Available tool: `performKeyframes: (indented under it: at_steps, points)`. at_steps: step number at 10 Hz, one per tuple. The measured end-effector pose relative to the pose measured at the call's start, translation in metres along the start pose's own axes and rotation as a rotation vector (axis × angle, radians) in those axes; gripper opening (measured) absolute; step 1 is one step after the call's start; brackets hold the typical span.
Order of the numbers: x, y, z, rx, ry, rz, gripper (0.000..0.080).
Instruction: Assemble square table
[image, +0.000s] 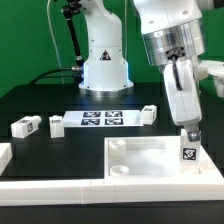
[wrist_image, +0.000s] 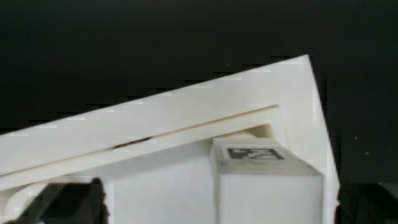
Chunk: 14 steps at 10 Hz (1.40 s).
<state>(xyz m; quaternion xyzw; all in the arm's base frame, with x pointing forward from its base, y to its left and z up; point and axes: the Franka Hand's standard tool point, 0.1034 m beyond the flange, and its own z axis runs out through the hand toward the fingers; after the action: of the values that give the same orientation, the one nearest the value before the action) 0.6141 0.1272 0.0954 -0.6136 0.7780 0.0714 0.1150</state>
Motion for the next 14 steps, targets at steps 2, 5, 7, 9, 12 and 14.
performKeyframes:
  at_steps: [2,5,7,9,12,14]
  points:
    - [-0.007,0.014,-0.02,0.005,-0.007,-0.038,0.0649]
    - [-0.004,0.025,-0.026,-0.002,-0.005,-0.109,0.0649]
    - [-0.004,0.025,-0.026,-0.003,-0.003,-0.268,0.0649]
    - [-0.003,0.028,-0.024,-0.005,-0.002,-0.387,0.0649]
    - [0.022,0.071,-0.011,-0.035,0.027,-0.74,0.0649]
    - [0.021,0.067,-0.01,-0.032,0.025,-0.87,0.0649]
